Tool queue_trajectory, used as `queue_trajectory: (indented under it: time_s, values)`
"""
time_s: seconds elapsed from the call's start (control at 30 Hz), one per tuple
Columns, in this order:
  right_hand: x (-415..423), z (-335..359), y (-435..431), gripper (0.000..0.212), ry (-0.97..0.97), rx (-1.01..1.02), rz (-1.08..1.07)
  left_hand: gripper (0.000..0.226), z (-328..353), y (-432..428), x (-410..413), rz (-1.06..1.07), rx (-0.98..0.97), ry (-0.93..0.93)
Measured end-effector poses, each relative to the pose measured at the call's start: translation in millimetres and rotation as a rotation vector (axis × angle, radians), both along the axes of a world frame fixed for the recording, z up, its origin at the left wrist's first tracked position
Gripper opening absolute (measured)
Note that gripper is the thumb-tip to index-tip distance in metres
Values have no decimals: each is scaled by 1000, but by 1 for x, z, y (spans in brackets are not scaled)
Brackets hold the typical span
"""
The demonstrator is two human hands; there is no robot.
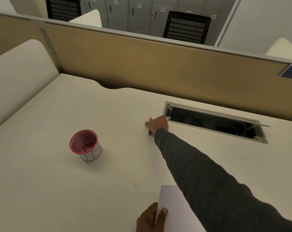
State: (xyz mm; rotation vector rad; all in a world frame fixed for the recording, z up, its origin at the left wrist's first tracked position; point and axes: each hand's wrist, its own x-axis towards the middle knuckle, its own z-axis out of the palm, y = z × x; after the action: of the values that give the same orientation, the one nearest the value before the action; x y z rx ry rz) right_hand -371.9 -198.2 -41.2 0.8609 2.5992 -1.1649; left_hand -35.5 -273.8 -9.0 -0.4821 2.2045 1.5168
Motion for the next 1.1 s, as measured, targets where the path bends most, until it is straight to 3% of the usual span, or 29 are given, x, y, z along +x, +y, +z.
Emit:
queue_trajectory:
  time_s: [0.13, 0.2, 0.33, 0.47, 0.57, 0.77, 0.93, 1.03, 1.1]
  values:
    - [6, 8, 17, 91, -9, -48, 84, 19, 1, 1, -4, -24, -7, 29]
    - [17, 20, 30, 88, -9, -35, 159, 14, 1, 3, -4, -39, 6, 17]
    - [67, 63, 56, 58, 137, -36, 247, 13, 2, 12, -4, -31, 43, 16]
    - [179, 125, 88, 34, 336, -33, 247, 16, 14, 24, -8, 22, 121, 21]
    - [269, 148, 107, 26, 346, -56, 283, 18, 27, 36, -8, 49, 146, 39]
    - [368, 140, 126, 47, 221, -204, 248, 23, 78, 75, 6, 30, 296, 195]
    - [392, 164, 158, 26, 372, -240, 108, 48, 119, 118, 35, -36, 490, 263]
    - [403, 176, 186, 19, 486, -204, 15, 41, 131, 137, 45, -132, 459, 394]
    - [411, 189, 207, 19, 508, -283, -24, 36, 134, 145, 45, -156, 356, 534]
